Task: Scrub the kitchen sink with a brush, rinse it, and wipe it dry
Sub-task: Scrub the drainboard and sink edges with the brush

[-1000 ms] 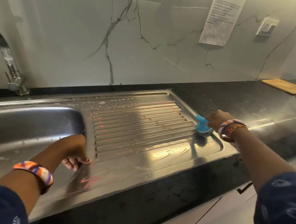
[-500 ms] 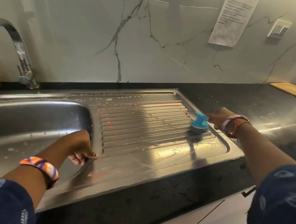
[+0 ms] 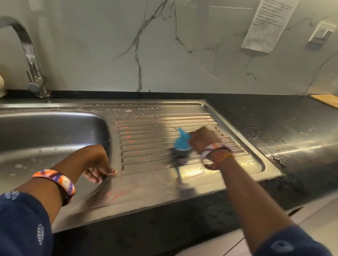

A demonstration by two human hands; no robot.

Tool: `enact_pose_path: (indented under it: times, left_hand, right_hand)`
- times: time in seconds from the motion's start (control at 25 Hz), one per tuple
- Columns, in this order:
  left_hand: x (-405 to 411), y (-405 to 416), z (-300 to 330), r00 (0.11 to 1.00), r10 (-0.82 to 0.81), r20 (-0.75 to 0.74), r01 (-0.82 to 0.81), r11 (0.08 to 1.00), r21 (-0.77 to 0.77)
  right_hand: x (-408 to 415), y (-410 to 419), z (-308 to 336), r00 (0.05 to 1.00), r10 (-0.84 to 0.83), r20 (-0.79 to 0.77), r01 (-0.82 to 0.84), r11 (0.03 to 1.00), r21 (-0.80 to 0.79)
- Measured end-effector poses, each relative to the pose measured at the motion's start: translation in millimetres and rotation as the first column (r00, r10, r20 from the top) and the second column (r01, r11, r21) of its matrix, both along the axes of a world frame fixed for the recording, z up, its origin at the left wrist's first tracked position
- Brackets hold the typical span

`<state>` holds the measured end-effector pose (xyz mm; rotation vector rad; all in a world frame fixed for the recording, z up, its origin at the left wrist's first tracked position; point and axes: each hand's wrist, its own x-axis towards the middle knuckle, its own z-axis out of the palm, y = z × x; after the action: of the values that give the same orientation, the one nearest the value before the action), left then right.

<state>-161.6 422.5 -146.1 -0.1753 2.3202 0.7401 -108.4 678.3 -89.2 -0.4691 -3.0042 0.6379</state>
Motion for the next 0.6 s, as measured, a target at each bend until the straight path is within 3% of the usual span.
enact_pose_path:
  times: [0.12, 0.24, 0.36, 0.44, 0.48, 0.6]
  left_hand:
    - [5.0, -5.9, 0.8, 0.996, 0.068, 0.050, -0.072, 0.994, 0.078]
    - [3.6, -7.7, 2.3, 0.995, 0.069, 0.066, -0.074, 0.994, 0.078]
    - [2.3, -4.2, 3.0, 0.997, 0.028, 0.077, -0.031, 0.999, 0.039]
    - [1.7, -2.8, 2.1, 0.997, -0.007, 0.079, 0.007, 1.000, -0.001]
    - [0.6, -1.3, 2.1, 0.998, -0.019, 0.059, 0.020, 1.000, -0.020]
    - [-1.8, 1.7, 5.1, 0.997, -0.071, -0.033, 0.068, 0.992, -0.102]
  right_hand:
    - [16.1, -87.3, -12.2, 0.949, 0.309, -0.059, -0.315, 0.935, -0.164]
    - [13.1, -76.6, -4.7, 0.939, 0.344, -0.007, -0.341, 0.926, -0.162]
    - [20.0, -16.2, 21.4, 0.994, 0.110, 0.027, -0.106, 0.985, -0.135]
    - [32.5, 20.4, 38.5, 0.997, -0.067, 0.048, 0.067, 0.998, 0.000]
    - [37.4, 41.8, 44.2, 0.990, -0.138, 0.030, 0.135, 0.988, 0.079]
    - [25.3, 91.6, 37.8, 0.908, -0.419, 0.001, 0.418, 0.906, 0.067]
